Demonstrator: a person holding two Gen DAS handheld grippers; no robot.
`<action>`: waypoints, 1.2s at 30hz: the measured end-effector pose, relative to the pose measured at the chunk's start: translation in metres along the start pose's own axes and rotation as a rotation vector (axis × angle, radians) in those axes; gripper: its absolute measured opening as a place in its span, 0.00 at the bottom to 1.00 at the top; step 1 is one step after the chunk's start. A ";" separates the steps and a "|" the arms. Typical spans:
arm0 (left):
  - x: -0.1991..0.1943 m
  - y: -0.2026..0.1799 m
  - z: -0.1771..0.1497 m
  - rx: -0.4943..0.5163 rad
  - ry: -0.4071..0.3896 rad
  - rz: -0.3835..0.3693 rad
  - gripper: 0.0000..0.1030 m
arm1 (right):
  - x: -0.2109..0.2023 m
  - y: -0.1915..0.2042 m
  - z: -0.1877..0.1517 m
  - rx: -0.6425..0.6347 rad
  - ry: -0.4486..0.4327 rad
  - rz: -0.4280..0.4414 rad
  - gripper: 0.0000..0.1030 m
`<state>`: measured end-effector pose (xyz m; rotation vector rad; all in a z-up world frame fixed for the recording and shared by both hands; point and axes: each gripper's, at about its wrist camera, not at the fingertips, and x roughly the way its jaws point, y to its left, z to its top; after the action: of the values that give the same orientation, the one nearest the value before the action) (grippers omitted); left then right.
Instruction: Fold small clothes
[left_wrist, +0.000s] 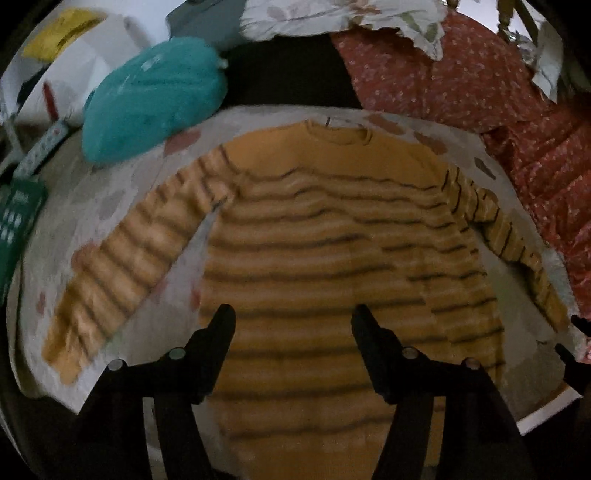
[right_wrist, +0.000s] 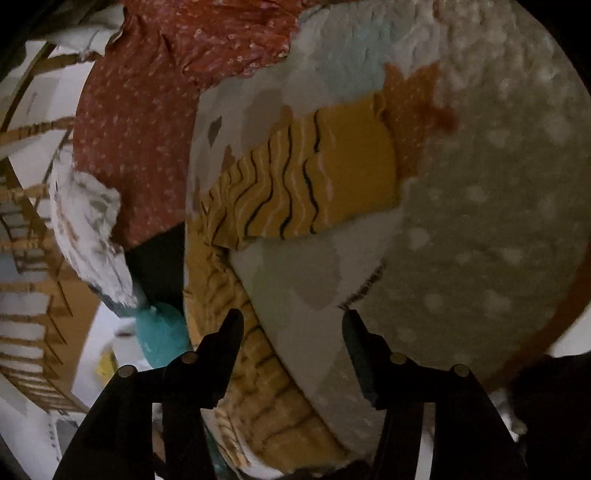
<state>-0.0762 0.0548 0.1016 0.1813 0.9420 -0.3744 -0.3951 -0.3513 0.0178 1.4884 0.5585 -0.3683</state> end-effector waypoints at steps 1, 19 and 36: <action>0.005 -0.003 0.004 0.014 -0.013 0.005 0.63 | 0.006 0.002 0.000 -0.002 -0.007 -0.001 0.59; 0.028 -0.024 0.001 0.059 -0.082 0.024 0.63 | 0.031 0.066 0.073 -0.292 -0.310 -0.381 0.11; 0.014 0.150 0.020 -0.469 -0.066 0.089 0.63 | 0.044 0.323 0.025 -0.837 -0.452 -0.331 0.07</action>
<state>0.0047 0.1836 0.0999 -0.2162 0.9289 -0.0705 -0.1760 -0.3505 0.2610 0.4807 0.5005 -0.6145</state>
